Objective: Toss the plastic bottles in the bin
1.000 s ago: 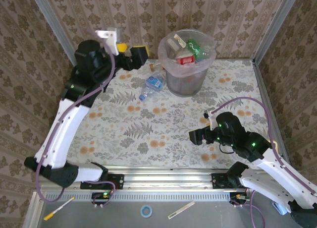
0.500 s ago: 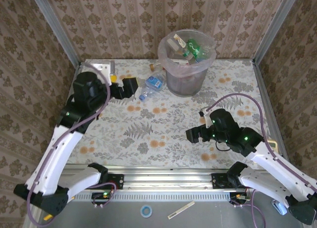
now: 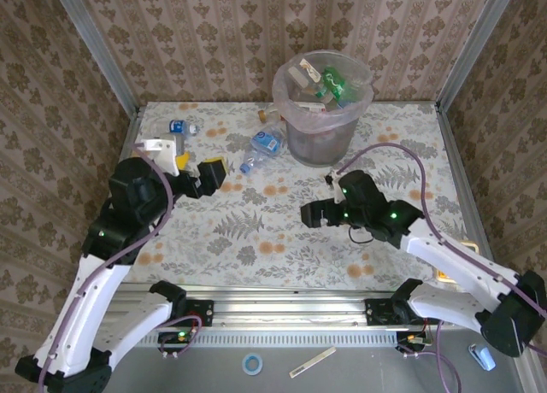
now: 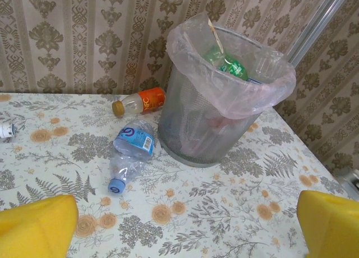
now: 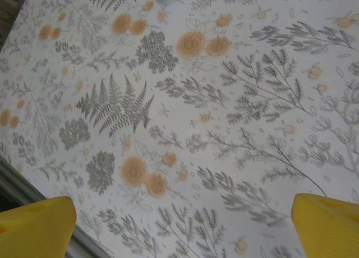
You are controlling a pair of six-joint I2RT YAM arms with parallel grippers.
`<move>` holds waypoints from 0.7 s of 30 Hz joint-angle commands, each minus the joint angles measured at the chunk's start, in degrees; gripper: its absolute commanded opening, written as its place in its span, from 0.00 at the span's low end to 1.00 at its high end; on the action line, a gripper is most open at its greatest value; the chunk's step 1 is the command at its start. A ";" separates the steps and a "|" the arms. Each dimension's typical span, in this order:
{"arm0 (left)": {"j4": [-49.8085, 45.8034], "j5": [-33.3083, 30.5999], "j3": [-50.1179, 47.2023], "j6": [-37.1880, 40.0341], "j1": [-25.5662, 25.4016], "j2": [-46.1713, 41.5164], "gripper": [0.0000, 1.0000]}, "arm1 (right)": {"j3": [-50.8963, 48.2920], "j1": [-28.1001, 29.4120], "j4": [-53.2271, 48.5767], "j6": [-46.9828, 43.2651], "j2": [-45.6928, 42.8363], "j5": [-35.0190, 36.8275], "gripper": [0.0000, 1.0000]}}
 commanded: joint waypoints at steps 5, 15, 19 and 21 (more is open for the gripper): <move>-4.14 -0.39 -2.23 0.13 0.27 -5.31 1.00 | 5.78 -0.25 9.16 12.13 10.89 -1.66 1.00; -8.94 -1.68 -5.05 -2.08 0.22 -12.11 1.00 | 14.64 -0.17 16.72 26.36 29.98 -0.95 1.00; -10.90 -1.10 -5.27 -3.28 0.18 -13.80 1.00 | 19.42 -0.17 18.88 30.27 36.62 -0.83 1.00; -12.22 -1.63 -5.24 -3.63 0.18 -14.45 1.00 | 21.45 -0.17 20.35 31.96 39.51 -0.63 1.00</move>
